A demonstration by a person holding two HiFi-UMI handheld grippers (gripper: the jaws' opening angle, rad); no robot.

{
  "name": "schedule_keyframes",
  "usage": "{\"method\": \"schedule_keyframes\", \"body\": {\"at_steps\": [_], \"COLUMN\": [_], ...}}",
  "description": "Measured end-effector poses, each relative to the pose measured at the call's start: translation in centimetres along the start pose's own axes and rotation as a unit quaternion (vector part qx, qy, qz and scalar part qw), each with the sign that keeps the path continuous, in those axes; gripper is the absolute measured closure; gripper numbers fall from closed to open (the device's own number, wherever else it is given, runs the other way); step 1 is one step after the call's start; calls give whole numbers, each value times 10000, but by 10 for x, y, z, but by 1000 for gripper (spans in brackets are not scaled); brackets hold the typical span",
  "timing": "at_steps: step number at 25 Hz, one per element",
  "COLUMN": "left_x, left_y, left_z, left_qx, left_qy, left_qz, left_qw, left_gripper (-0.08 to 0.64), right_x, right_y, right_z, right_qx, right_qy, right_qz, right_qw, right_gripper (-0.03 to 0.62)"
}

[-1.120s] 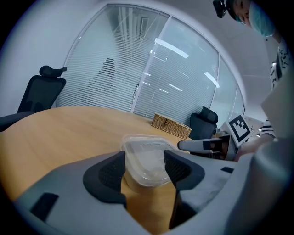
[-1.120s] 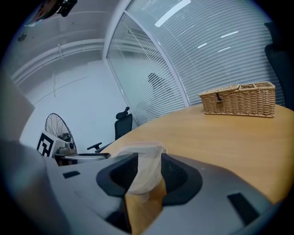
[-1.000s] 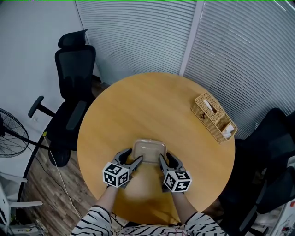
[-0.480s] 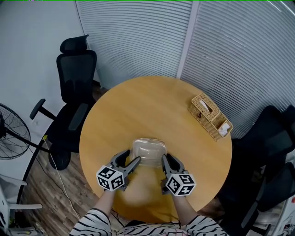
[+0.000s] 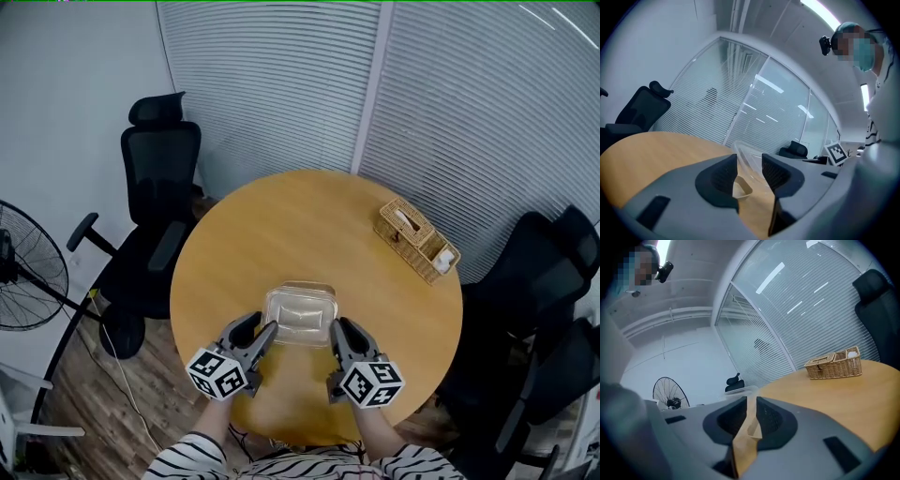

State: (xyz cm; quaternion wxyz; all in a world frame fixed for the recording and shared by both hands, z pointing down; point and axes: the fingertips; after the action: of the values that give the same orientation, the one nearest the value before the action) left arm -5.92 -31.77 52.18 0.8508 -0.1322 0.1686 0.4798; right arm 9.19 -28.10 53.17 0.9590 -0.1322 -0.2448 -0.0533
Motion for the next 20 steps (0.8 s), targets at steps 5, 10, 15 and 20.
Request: {"method": "schedule_keyframes", "body": {"at_steps": [5, 10, 15, 20], "left_x": [22, 40, 61, 80], "left_y": [25, 53, 82, 117], "left_z": [-16, -27, -26, -26], "left_qx": [153, 228, 338, 424], "left_qy": [-204, -341, -318, -333], "left_qz": [71, 73, 111, 187], "left_qw": [9997, 9991, 9989, 9984], "left_gripper": [431, 462, 469, 474], "right_x": [-19, -41, -59, -81], "right_y": [30, 57, 85, 113], "right_z": [-11, -15, -7, 5], "right_qx": [264, 433, 490, 557], "right_qy": [-14, 36, 88, 108], "right_qz": [42, 54, 79, 112], "right_qw": [9996, 9990, 9987, 9983], "right_gripper": [529, 542, 546, 548]}}
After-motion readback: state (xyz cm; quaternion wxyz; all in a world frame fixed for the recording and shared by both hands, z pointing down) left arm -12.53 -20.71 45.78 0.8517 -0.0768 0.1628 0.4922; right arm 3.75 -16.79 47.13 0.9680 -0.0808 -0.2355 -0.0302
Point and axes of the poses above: the fingertips, and each gripper's own axes: y backward along the fingers, x to its right, z out of its underside, and after that the axes turned 5 degrees about z, right-handed
